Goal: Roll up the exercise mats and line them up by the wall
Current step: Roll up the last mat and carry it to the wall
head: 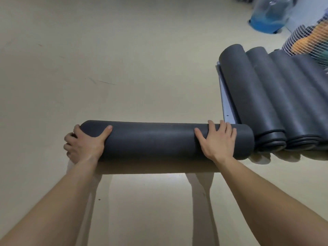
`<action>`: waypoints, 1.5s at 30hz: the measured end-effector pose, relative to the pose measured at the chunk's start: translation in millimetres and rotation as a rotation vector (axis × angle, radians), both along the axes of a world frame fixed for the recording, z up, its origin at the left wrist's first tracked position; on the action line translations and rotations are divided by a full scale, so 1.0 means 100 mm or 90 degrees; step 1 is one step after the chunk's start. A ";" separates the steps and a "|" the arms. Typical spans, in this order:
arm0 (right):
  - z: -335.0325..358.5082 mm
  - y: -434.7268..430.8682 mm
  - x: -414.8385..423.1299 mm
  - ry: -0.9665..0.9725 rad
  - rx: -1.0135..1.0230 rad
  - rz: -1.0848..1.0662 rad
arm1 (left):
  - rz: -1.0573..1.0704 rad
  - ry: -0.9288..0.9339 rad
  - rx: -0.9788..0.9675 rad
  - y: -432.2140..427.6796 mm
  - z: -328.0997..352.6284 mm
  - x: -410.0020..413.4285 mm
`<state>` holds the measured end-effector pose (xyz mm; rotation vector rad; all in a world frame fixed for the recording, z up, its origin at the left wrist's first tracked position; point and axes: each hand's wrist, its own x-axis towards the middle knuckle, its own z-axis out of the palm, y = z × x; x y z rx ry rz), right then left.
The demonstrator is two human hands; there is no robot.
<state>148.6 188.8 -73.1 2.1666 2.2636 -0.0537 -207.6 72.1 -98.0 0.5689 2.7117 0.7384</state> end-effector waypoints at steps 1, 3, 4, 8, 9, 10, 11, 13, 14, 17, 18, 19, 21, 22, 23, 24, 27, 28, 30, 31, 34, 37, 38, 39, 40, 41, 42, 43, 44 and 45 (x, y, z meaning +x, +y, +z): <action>0.02 0.01 0.18 0.003 0.000 -0.048 | 0.008 -0.004 0.007 -0.01 0.01 0.03; 0.03 0.05 0.44 0.037 0.002 -0.140 | 0.027 -0.012 0.022 -0.03 0.01 0.07; 0.03 0.06 0.54 0.083 -0.002 -0.192 | 0.035 -0.018 0.025 -0.04 0.02 0.09; 0.03 0.11 0.69 0.310 -0.045 -0.344 | 0.045 -0.041 0.028 -0.10 0.09 0.09; 0.03 0.10 0.69 0.327 -0.044 -0.359 | 0.046 -0.045 0.028 -0.11 0.11 0.09; 0.02 0.10 0.68 0.339 -0.038 -0.371 | 0.046 -0.049 0.027 -0.13 0.12 0.09; 0.01 0.08 0.67 0.348 -0.029 -0.380 | 0.047 -0.054 0.028 -0.15 0.13 0.09; -0.03 0.02 0.66 0.360 -0.007 -0.387 | 0.050 -0.059 0.031 -0.20 0.14 0.10; -0.05 -0.01 0.66 0.368 0.003 -0.389 | 0.052 -0.059 0.034 -0.23 0.15 0.11; -0.04 -0.02 0.67 0.392 0.024 -0.393 | 0.058 -0.054 0.051 -0.30 0.18 0.13; -0.03 -0.02 0.66 0.398 0.030 -0.392 | 0.056 -0.051 0.052 -0.32 0.20 0.14; -0.03 -0.03 0.66 0.400 0.035 -0.389 | 0.058 -0.047 0.053 -0.35 0.23 0.16; -0.04 -0.08 0.63 0.397 0.044 -0.388 | 0.074 -0.040 0.054 -0.38 0.28 0.15; -0.04 -0.12 0.62 0.395 0.044 -0.385 | 0.085 -0.042 0.050 -0.40 0.29 0.12; -0.05 -0.16 0.60 0.395 0.044 -0.377 | 0.096 -0.046 0.045 -0.43 0.30 0.09; -0.05 -0.18 0.58 0.397 0.046 -0.368 | 0.108 -0.051 0.042 -0.46 0.31 0.04; -0.05 -0.19 0.54 0.403 0.053 -0.360 | 0.137 -0.053 0.027 -0.54 0.28 -0.06; -0.06 -0.18 0.54 0.401 0.052 -0.362 | 0.132 -0.049 0.016 -0.56 0.27 -0.06; -0.07 -0.17 0.53 0.399 0.051 -0.369 | 0.124 -0.052 0.000 -0.58 0.24 -0.06; -0.07 -0.17 0.52 0.400 0.052 -0.374 | 0.118 -0.061 -0.003 -0.58 0.23 -0.05; -0.10 -0.17 0.47 0.412 0.056 -0.396 | 0.103 -0.097 0.011 -0.58 0.22 -0.04; -0.10 -0.16 0.47 0.420 0.059 -0.413 | 0.103 -0.129 0.048 -0.60 0.23 -0.04; -0.09 -0.14 0.47 0.424 0.059 -0.419 | 0.106 -0.133 0.064 -0.61 0.23 -0.04; -0.07 -0.14 0.47 0.428 0.058 -0.425 | 0.110 -0.135 0.077 -0.63 0.24 -0.04; -0.05 -0.13 0.47 0.431 0.059 -0.429 | 0.113 -0.137 0.085 -0.64 0.24 -0.04; -0.03 -0.13 0.48 0.431 0.060 -0.431 | 0.115 -0.140 0.087 -0.65 0.24 -0.06; -0.02 -0.14 0.50 0.428 0.059 -0.434 | 0.120 -0.143 0.086 -0.67 0.25 -0.06; -0.01 -0.15 0.51 0.427 0.060 -0.439 | 0.127 -0.147 0.088 -0.68 0.25 -0.06; -0.01 -0.16 0.52 0.428 0.063 -0.445 | 0.136 -0.150 0.093 -0.70 0.25 -0.07; -0.01 -0.17 0.51 0.429 0.066 -0.454 | 0.148 -0.154 0.097 -0.72 0.24 -0.07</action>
